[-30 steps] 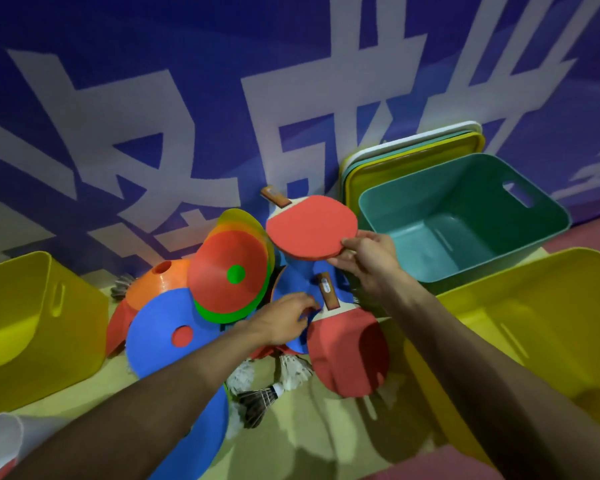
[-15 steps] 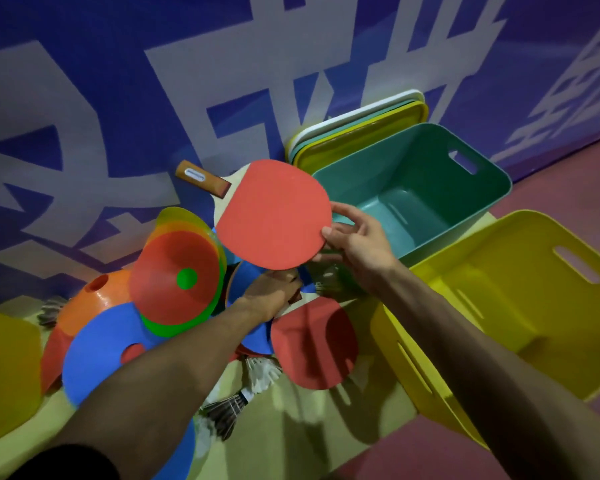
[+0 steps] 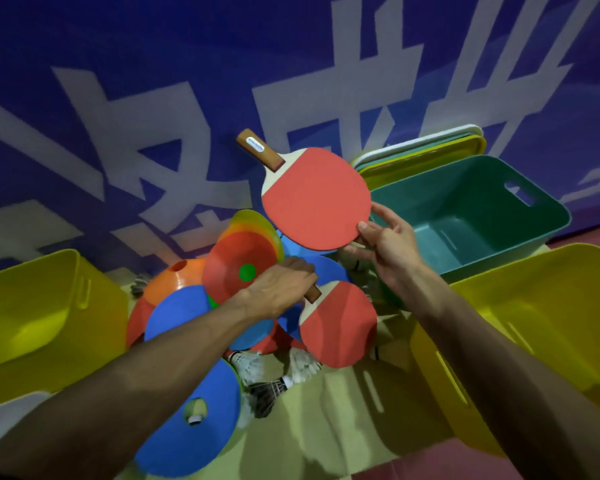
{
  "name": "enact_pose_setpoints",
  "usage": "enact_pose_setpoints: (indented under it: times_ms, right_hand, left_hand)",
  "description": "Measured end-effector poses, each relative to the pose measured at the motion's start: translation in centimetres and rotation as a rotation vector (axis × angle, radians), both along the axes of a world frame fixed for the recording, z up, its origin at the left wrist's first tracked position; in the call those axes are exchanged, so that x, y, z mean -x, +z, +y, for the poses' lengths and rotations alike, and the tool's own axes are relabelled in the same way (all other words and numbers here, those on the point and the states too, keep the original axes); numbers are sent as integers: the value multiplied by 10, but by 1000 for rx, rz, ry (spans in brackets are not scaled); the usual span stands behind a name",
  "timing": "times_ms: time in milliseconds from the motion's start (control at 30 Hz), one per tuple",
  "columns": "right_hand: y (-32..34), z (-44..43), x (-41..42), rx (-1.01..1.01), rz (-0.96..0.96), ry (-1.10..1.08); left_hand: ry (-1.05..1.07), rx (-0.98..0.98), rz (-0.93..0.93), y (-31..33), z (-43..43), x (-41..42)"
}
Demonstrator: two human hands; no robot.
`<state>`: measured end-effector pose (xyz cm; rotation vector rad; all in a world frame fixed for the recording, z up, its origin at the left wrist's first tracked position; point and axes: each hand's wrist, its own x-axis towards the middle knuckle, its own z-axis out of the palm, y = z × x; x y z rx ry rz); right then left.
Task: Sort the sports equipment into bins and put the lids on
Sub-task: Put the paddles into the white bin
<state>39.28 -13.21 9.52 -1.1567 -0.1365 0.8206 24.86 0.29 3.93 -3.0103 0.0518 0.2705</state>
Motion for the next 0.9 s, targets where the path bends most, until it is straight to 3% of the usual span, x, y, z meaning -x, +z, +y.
enact_pose_setpoints:
  times_ms: [133, 333, 900]
  right_hand:
    - [9, 14, 19, 18, -19, -2]
    - [22, 43, 69, 54, -21, 25]
    - [38, 127, 312, 155, -128, 254]
  left_hand:
    - [82, -121, -101, 13, 17, 43]
    - [367, 60, -218, 36, 42, 123]
    - [909, 172, -433, 84, 66, 419]
